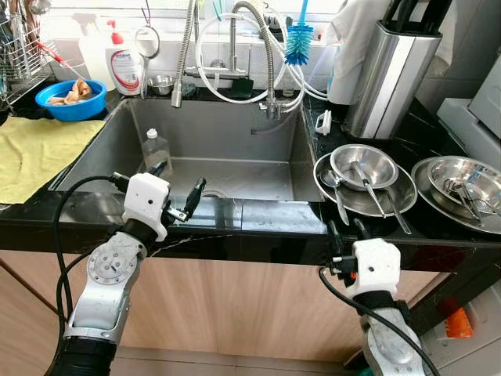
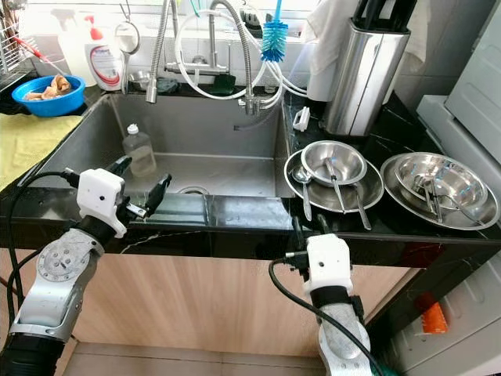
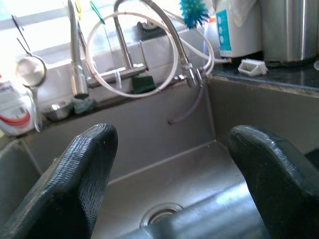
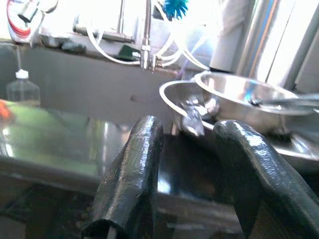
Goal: Kitchen organization
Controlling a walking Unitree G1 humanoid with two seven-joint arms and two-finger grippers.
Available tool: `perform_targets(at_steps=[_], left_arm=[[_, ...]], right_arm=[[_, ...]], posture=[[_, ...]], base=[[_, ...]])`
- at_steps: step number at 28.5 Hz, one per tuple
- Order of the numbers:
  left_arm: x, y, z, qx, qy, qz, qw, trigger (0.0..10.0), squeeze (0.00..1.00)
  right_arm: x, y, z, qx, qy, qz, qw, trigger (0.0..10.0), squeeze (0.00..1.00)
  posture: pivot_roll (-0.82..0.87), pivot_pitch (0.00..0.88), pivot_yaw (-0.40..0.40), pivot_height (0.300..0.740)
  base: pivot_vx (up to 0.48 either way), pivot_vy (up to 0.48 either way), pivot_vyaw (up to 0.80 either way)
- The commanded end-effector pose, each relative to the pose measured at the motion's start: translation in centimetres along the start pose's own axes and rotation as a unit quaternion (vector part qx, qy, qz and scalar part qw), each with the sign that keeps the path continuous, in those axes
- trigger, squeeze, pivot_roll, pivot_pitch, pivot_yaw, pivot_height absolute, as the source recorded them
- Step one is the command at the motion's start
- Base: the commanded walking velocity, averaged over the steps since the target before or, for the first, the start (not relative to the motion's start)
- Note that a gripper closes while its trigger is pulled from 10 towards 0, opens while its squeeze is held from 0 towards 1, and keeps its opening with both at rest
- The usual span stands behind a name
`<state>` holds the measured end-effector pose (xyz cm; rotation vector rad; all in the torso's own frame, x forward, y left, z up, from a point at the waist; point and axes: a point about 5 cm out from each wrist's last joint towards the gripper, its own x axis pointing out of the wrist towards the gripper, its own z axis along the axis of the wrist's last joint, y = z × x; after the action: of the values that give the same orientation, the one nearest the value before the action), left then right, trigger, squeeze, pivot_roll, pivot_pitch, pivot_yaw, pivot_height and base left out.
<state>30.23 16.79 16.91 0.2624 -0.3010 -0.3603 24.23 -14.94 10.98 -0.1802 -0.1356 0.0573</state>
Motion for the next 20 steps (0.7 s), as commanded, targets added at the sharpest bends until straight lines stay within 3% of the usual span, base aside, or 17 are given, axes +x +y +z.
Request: perform_targets(at_steps=[1, 5, 12, 20], left_arm=[[0.1, -0.5, -0.5, -0.005, 0.009, -0.013, 1.000, 10.0, 0.00], [0.4, -0.1, -0.3, -0.032, 0.009, 0.008, 0.999, 10.0, 0.00], [0.5, 0.2, -0.5, -0.042, 0.011, 0.019, 0.999, 10.0, 0.00], [0.6, -1.5, -0.7, -0.071, 0.011, 0.018, 0.997, 10.0, 0.00]], right_arm=[[0.2, 0.0, -0.1, -0.006, 0.000, 0.001, 1.000, 10.0, 0.00], [0.3, -0.3, 0.2, -0.010, -0.006, -0.001, 1.000, 10.0, 0.00], [0.4, -0.3, 0.0, -0.011, -0.004, -0.001, 1.000, 10.0, 0.00], [0.2, -0.6, -0.1, -0.003, 0.003, -0.007, 1.000, 10.0, 0.00]], posture=[[0.05, 0.000, 0.002, 0.740], [0.05, 0.000, 0.003, 0.740], [0.03, 0.000, -0.013, 0.740], [0.03, 0.000, -0.024, 0.740]], base=[[0.000, 0.000, 0.00], [0.000, 0.000, 0.00], [0.000, 0.000, 0.00], [0.000, 0.000, 0.00]])
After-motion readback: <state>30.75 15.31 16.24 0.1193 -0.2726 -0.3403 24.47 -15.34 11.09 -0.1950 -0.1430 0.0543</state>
